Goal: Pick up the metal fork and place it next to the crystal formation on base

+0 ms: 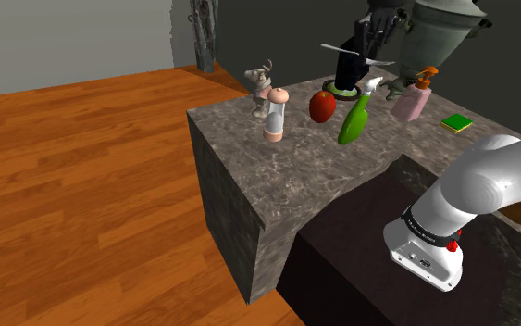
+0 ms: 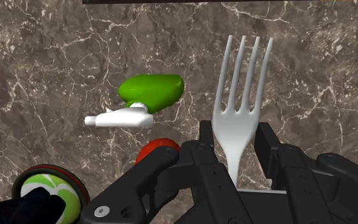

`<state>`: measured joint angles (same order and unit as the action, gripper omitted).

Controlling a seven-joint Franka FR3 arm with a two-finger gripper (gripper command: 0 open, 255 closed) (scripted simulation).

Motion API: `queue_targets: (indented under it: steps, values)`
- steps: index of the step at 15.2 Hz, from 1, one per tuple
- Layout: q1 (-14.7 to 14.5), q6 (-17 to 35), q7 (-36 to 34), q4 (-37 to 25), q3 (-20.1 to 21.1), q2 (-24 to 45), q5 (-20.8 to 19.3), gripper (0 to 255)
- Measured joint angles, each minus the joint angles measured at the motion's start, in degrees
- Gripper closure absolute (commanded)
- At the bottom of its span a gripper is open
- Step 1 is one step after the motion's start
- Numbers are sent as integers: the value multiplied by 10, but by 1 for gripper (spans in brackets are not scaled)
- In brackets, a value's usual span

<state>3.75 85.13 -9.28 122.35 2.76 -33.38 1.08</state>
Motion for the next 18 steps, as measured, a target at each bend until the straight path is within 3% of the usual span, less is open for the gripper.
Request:
queue_targets:
  steps: [10,18]
  values:
    - [43,15,138,-47,-109,57,-62,255]
    - [71,25,250,-128,-193,141,-85,255]
